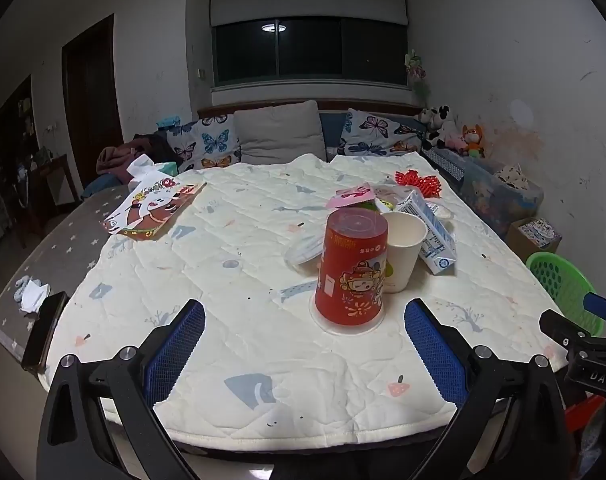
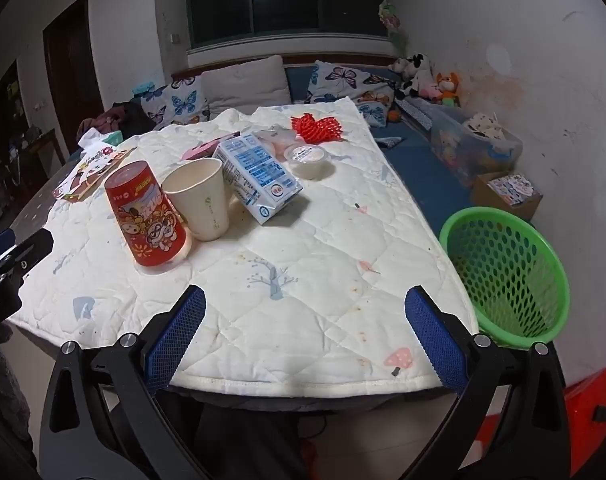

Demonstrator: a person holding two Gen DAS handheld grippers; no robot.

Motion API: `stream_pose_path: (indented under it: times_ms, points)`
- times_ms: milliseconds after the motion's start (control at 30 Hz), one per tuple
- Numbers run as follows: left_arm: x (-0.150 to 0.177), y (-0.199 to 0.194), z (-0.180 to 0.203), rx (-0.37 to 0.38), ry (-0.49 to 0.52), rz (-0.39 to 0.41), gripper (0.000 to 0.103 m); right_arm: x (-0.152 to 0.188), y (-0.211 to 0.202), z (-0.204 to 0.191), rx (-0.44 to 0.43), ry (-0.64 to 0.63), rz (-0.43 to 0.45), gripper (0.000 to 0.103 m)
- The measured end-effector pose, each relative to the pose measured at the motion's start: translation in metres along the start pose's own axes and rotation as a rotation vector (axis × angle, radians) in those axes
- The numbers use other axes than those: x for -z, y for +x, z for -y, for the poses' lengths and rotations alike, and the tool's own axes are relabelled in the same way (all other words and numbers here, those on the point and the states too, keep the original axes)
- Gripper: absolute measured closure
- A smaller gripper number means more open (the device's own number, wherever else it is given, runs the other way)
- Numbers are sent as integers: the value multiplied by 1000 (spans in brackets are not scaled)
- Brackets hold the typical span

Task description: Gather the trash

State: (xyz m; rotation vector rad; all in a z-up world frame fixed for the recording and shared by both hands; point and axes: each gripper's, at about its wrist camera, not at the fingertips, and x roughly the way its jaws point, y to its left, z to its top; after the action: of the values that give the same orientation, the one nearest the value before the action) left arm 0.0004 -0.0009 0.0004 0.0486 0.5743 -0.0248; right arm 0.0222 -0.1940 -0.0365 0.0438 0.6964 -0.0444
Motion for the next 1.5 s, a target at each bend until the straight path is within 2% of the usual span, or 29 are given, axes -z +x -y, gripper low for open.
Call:
stream_pose_path:
  times_ms: [1500]
  points:
    - [2, 18, 19, 62, 21, -47, 7, 4, -3, 11, 50, 14, -2, 4]
